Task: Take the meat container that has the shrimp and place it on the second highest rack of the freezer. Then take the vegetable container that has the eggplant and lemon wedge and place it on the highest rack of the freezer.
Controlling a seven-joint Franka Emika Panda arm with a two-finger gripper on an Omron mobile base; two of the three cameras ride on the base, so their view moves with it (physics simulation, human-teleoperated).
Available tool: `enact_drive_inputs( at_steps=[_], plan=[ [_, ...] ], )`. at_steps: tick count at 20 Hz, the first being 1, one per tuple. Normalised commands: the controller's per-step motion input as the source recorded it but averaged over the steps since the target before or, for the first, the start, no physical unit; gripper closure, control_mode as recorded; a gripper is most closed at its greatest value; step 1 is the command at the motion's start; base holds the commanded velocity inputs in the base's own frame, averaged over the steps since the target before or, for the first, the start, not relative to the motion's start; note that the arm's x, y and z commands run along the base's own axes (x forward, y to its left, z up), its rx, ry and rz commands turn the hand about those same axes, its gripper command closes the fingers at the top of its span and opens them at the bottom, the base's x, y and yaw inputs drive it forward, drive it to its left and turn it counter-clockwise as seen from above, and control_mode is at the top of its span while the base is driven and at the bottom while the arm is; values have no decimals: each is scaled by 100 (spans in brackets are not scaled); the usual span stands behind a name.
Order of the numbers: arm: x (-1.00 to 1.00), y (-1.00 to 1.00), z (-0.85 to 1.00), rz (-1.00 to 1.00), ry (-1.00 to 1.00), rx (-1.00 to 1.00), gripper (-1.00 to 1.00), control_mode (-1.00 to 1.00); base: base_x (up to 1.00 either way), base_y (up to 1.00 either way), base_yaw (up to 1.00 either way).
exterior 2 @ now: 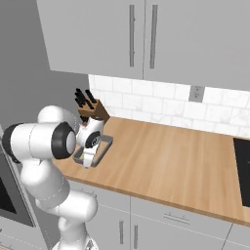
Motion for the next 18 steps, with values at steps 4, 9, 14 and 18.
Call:
enact_drive_inputs(
  at_steps=[4, 9, 14, 18],
  plan=[
    [0, 3, -51, 0, -7, 0, 100, -100, 0, 0, 0],
    [-2, 4, -37, 0, -13, 0, 100, -100, 0, 0, 0],
    [-10, 1, -3, 0, -18, 0, 100, -100, 0, 0, 0],
    [-7, 1, 0, 0, -8, -1, 100, -100, 0, 0, 0]
  ],
)
